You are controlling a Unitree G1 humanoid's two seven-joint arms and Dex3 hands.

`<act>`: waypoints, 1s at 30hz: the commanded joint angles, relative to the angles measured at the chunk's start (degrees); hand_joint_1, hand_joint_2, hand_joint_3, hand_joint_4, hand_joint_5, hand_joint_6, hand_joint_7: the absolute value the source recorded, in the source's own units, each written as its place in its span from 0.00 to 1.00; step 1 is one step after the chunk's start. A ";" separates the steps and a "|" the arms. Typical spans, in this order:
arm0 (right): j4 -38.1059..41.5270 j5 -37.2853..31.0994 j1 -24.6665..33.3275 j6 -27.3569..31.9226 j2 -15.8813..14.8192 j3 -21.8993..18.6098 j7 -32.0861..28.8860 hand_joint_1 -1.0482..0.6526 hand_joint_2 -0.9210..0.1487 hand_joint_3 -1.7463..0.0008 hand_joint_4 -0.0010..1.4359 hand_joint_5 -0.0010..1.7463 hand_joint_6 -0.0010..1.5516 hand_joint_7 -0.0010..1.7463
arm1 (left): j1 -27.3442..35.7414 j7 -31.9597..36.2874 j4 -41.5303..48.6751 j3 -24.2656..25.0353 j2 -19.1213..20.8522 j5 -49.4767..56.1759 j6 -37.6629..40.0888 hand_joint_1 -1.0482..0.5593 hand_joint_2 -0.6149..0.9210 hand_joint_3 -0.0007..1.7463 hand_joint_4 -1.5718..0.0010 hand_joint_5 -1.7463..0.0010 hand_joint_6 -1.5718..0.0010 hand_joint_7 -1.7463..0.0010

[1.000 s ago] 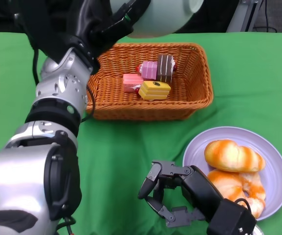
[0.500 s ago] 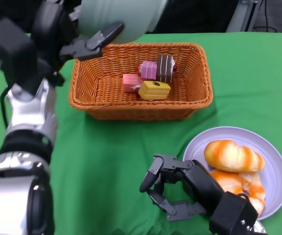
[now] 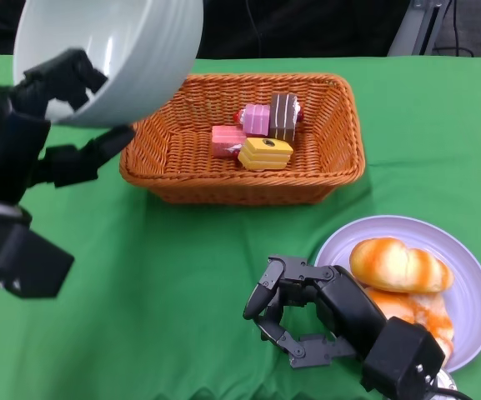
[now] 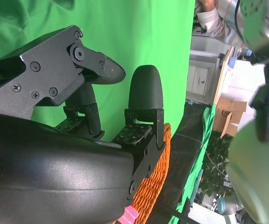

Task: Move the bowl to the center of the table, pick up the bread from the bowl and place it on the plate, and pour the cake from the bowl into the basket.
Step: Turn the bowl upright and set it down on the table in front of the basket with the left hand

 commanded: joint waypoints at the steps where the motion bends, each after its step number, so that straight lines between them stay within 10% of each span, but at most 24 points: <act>1: -0.79 0.45 0.42 -1.20 -0.48 -0.68 -0.25 0.55 0.33 0.48 0.52 0.85 0.42 0.75 | 2.59 18.01 -3.50 -3.82 4.63 10.31 0.63 0.64 0.80 0.56 0.57 0.04 0.55 0.20; 14: -4.60 1.83 1.25 1.75 -0.29 -1.49 -0.37 0.53 0.33 0.48 0.52 0.88 0.42 0.74 | 5.78 65.19 -4.91 -26.97 12.92 36.12 10.35 0.65 0.77 0.58 0.57 0.03 0.54 0.29; 18: -5.81 1.53 1.51 2.19 -0.39 -1.68 -0.52 0.53 0.30 0.51 0.52 0.88 0.43 0.73 | 9.43 66.82 -6.38 -29.86 13.83 36.01 10.66 0.63 0.81 0.53 0.56 0.05 0.53 0.31; 24: -6.44 2.39 1.48 2.81 -0.51 -2.29 0.25 0.54 0.27 0.54 0.52 0.87 0.43 0.72 | 14.46 66.82 -8.15 -33.41 15.58 37.61 11.75 0.59 0.99 0.18 0.56 0.05 0.55 0.35; 30: -6.71 3.13 1.58 2.91 -0.37 -2.76 0.50 0.54 0.27 0.55 0.53 0.87 0.44 0.72 | 16.17 66.82 -8.31 -36.29 15.98 38.62 12.97 0.61 1.00 0.19 0.54 0.02 0.53 0.32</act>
